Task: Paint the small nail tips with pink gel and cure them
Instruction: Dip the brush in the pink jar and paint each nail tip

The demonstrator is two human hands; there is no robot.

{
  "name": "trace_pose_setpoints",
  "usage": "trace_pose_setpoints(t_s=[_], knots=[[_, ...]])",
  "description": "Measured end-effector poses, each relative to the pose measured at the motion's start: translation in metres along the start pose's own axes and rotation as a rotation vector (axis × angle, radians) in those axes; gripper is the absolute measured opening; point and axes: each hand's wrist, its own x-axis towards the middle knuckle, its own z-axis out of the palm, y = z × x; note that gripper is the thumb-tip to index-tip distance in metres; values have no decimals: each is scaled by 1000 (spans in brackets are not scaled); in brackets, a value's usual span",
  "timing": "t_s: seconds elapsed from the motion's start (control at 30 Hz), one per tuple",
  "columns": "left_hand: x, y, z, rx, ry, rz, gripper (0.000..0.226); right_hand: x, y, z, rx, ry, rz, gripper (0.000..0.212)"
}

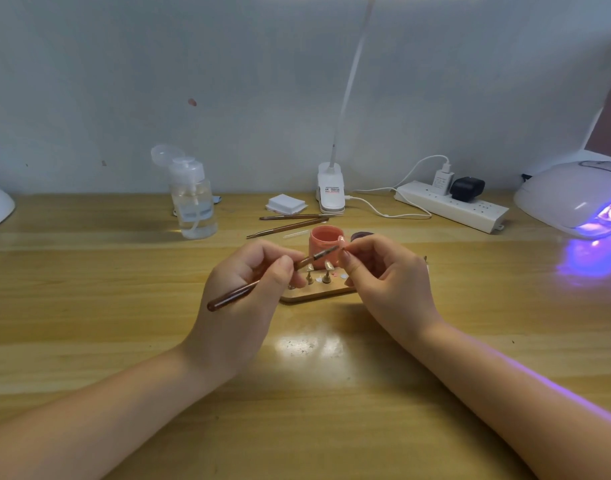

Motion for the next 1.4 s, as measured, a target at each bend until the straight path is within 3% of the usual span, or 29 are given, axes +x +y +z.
trace_pose_setpoints(t_s=[0.4,0.6,0.73,1.07,1.23,1.4], knots=[[4,5,-5,-10,14,10,23,1,1,-1,-11,-8,19,6],[55,17,-2,276,38,-74,16,1,3,0,-19,15,15,5],[103,20,6,512,-103,-234,23,1,5,2,-11,48,16,4],[134,9,41,636,-285,-397,17,2,5,2,-14,61,-16,12],[136,8,30,451,-131,-488,14,2,4,3,-17,48,-15,3],[130,4,2,153,6,-745,14,1,3,2,-24,23,-14,2]])
